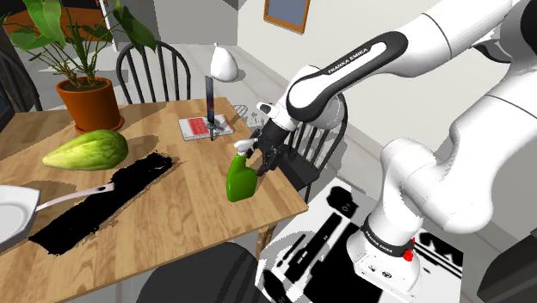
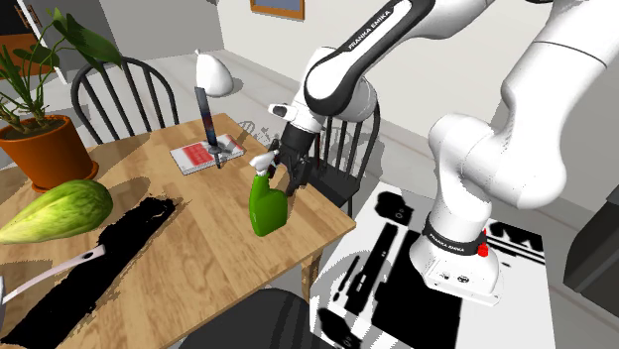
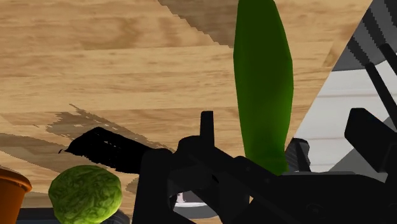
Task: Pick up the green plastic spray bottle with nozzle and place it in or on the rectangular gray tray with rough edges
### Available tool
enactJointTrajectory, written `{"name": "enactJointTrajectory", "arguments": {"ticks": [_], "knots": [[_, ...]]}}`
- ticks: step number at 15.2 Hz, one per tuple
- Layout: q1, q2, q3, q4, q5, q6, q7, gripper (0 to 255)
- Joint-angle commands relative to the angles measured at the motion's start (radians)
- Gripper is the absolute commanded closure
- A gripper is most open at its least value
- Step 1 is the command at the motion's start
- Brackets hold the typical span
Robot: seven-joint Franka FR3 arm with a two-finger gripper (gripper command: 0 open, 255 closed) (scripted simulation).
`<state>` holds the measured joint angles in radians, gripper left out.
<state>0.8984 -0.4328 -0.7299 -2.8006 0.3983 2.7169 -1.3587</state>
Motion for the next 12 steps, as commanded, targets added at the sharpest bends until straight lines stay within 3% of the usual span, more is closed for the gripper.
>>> {"name": "enactJointTrajectory", "arguments": {"ticks": [1,2,10,11,12], "knots": [[0.055,0.031,-0.037,0.005,0.045,0.031,-0.034,0],[0.104,0.055,-0.069,0.010,0.085,0.054,-0.063,0],[0.104,0.055,-0.069,0.010,0.085,0.054,-0.063,0],[0.104,0.055,-0.069,0.010,0.085,0.054,-0.063,255],[0.104,0.055,-0.069,0.010,0.085,0.054,-0.063,255]]}}
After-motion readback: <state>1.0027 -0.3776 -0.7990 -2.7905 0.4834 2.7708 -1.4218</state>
